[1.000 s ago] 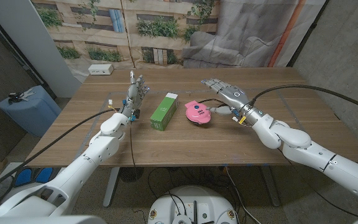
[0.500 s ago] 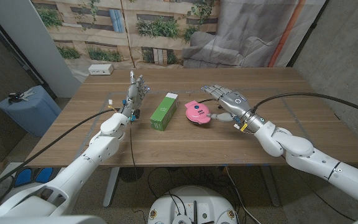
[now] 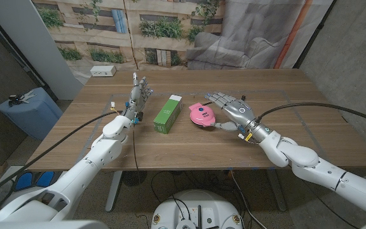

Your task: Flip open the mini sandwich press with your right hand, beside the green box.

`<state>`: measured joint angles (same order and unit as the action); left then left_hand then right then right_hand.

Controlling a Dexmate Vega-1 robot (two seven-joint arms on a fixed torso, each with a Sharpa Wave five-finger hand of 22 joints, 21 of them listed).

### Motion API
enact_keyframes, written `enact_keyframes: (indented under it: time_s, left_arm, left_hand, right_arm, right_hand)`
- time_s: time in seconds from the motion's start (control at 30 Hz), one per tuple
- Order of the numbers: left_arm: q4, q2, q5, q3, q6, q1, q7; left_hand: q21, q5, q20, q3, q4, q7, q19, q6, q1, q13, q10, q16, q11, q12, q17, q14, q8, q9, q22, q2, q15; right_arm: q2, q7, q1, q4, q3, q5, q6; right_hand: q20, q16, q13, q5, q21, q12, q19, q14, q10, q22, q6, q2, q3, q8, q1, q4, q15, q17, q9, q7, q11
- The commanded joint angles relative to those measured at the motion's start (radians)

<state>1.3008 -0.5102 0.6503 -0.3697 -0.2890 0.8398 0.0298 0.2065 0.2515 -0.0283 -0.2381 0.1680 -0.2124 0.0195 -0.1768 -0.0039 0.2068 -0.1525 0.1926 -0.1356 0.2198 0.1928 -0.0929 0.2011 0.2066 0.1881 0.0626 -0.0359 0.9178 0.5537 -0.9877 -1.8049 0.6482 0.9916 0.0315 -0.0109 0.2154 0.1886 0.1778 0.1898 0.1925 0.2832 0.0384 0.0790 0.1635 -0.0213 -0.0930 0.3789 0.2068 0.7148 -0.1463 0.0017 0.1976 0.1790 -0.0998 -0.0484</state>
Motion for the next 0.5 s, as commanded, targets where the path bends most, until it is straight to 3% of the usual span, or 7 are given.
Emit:
enact_keyframes:
  time_s: [0.03, 0.5]
  left_arm:
    - [0.000, 0.000, 0.000, 0.000, 0.000, 0.000, 0.000]
    - [0.000, -0.001, 0.000, 0.000, -0.001, 0.002, 0.000]
  left_hand:
    - [0.006, 0.004, -0.004, -0.007, 0.001, -0.008, 0.004, -0.035, 0.000, 0.002, -0.007, 0.003, 0.000, 0.006, 0.003, -0.008, 0.005, 0.004, 0.003, 0.052, -0.037]
    - [0.006, 0.004, -0.004, -0.007, 0.001, -0.008, 0.003, -0.034, 0.000, 0.002, -0.006, 0.003, -0.002, 0.007, 0.003, -0.008, 0.005, 0.005, 0.003, 0.052, -0.037]
  right_arm:
    - [-0.025, 0.071, 0.012, 0.059, 0.038, 0.043, -0.017]
    - [-0.044, 0.119, 0.059, 0.135, 0.096, 0.075, -0.009]
  right_hand:
    - [0.001, 0.008, 0.003, 0.001, 0.003, 0.005, 0.014, 0.012, 0.013, 0.002, -0.003, 0.000, 0.003, 0.000, 0.014, -0.007, -0.004, 0.005, 0.004, -0.001, 0.002]
    - [-0.010, 0.016, 0.004, 0.003, 0.006, 0.014, 0.043, 0.044, 0.054, 0.001, 0.021, 0.001, 0.013, 0.011, 0.058, -0.025, -0.018, 0.003, 0.006, -0.016, -0.011]
